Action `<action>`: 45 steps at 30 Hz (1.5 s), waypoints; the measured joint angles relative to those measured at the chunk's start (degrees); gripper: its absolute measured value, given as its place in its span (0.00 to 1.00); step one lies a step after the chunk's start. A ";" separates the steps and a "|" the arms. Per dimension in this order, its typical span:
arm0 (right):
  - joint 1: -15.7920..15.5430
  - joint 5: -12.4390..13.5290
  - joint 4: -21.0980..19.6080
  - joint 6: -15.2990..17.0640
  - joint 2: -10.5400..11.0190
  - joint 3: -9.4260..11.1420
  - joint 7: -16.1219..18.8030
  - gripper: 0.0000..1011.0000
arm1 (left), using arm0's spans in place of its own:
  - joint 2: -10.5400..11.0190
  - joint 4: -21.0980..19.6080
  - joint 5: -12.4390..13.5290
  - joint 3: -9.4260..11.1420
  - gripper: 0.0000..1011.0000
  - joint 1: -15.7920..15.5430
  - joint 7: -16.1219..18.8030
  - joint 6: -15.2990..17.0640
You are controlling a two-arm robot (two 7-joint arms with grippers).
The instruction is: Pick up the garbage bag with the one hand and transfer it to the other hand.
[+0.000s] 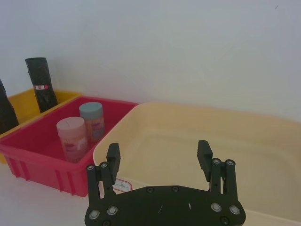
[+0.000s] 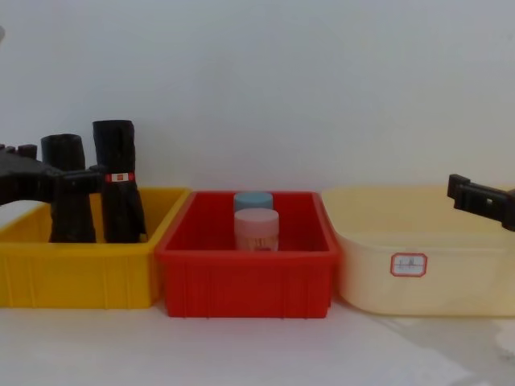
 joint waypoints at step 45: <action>0.00 0.00 0.00 0.00 0.00 0.00 0.00 0.99 | -4.65 13.42 5.53 0.87 0.91 -10.67 0.42 0.27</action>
